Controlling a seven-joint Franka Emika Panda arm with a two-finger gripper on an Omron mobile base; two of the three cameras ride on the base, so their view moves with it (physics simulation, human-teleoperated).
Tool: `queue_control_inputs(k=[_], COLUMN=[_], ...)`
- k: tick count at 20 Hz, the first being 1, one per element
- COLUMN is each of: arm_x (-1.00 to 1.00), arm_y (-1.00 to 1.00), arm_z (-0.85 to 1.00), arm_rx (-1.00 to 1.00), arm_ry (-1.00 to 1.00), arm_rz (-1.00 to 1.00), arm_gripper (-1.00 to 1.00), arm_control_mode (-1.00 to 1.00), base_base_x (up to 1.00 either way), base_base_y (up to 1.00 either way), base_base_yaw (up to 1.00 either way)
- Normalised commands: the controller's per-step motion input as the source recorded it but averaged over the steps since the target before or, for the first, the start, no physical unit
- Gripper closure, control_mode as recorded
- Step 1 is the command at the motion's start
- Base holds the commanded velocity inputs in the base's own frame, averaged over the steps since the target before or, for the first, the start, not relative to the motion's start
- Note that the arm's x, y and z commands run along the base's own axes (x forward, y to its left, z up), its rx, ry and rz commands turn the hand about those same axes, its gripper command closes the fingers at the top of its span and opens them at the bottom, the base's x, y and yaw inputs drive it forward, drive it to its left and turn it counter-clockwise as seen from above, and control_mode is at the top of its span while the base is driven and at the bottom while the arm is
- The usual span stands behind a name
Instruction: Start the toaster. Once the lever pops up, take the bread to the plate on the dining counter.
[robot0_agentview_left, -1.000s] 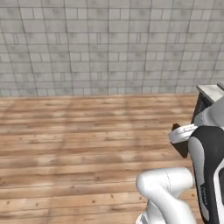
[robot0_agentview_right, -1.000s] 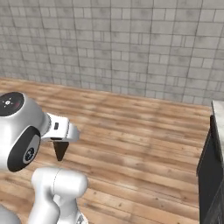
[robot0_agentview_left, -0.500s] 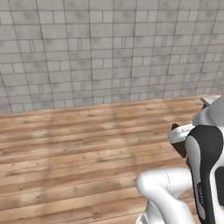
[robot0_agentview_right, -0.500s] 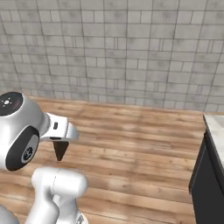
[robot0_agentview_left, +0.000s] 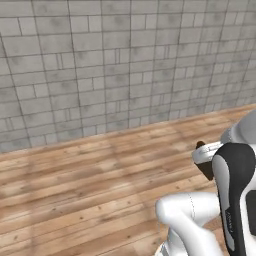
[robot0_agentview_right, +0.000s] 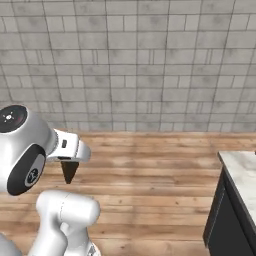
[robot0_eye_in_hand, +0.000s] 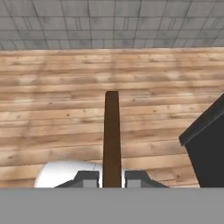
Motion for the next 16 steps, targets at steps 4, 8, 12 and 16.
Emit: queue_control_inputs(k=[4,8,12,16], arm_x=[0.00,0.00,0.00,0.00], arm_y=[0.00,0.00,0.00,0.00], arm_z=[0.00,0.00,0.00,0.00], arm_rx=[0.00,0.00,0.00,0.00], arm_ry=[0.00,0.00,0.00,0.00], arm_rz=[0.00,0.00,0.00,0.00], arm_gripper=[1.00,1.00,1.00,1.00], arm_control_mode=[1.00,1.00,1.00,1.00], base_base_x=[1.00,1.00,1.00,1.00], base_base_y=[0.13,0.34,0.55,0.62], base_base_yaw=[-0.33,-0.36,-0.40,-0.43])
